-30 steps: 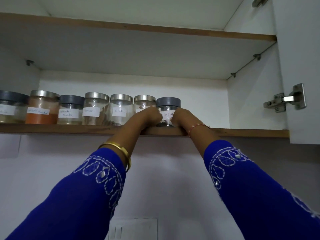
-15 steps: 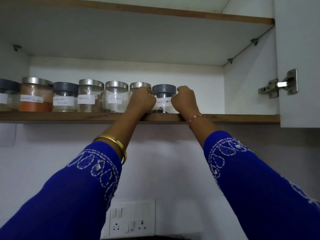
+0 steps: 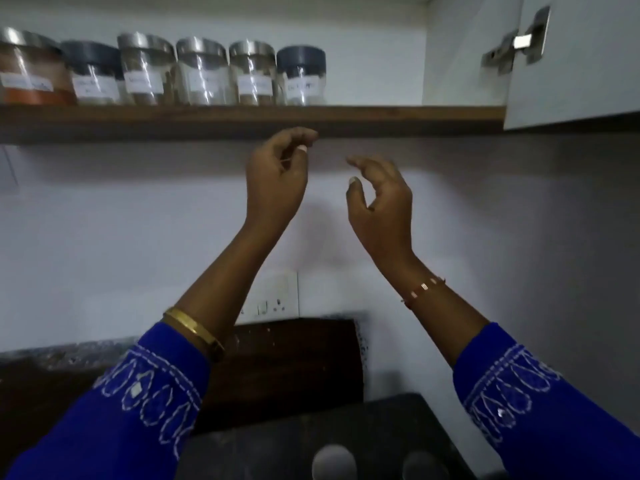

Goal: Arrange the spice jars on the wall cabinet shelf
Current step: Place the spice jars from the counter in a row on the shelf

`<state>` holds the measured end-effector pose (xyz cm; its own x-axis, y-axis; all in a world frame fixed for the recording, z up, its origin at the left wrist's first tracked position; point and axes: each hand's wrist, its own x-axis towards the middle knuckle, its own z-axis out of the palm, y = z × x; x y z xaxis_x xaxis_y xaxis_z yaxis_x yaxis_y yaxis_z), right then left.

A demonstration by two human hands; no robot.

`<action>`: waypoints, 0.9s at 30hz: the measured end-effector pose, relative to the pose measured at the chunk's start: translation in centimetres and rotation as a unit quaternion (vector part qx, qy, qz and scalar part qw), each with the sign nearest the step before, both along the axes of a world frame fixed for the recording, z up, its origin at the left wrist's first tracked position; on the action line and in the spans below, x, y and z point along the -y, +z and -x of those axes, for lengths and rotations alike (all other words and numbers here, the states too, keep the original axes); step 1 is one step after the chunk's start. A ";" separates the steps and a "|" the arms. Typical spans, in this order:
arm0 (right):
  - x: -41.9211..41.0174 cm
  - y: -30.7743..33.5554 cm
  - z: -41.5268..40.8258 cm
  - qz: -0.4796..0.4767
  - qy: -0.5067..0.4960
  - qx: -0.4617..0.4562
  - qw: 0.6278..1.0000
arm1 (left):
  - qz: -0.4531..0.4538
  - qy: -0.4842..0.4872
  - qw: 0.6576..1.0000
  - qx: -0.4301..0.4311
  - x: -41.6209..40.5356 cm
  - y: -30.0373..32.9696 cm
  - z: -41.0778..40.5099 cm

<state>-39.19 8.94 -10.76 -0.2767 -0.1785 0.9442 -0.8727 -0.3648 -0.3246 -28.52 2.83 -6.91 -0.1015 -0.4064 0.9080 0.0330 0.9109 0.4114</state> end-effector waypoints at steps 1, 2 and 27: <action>-1.1 -1.6 -0.2 -0.013 -0.004 0.016 1.000 | -0.035 -0.017 0.999 0.006 -1.0 -1.5 0.1; -1.9 -2.8 -0.2 -0.030 -0.007 0.017 0.999 | -0.068 -0.033 0.997 0.008 -1.7 -2.6 0.2; -12.1 -35.4 5.2 -0.647 -0.166 0.091 0.738 | -0.510 -0.138 0.782 0.331 -9.8 -34.5 2.8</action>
<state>-44.35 21.09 -46.14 -0.6093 -0.7928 -0.0156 -0.7435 0.5781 -0.3361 -31.32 12.66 -41.43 -0.6231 -0.7652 -0.1619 -0.3571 0.0943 0.9293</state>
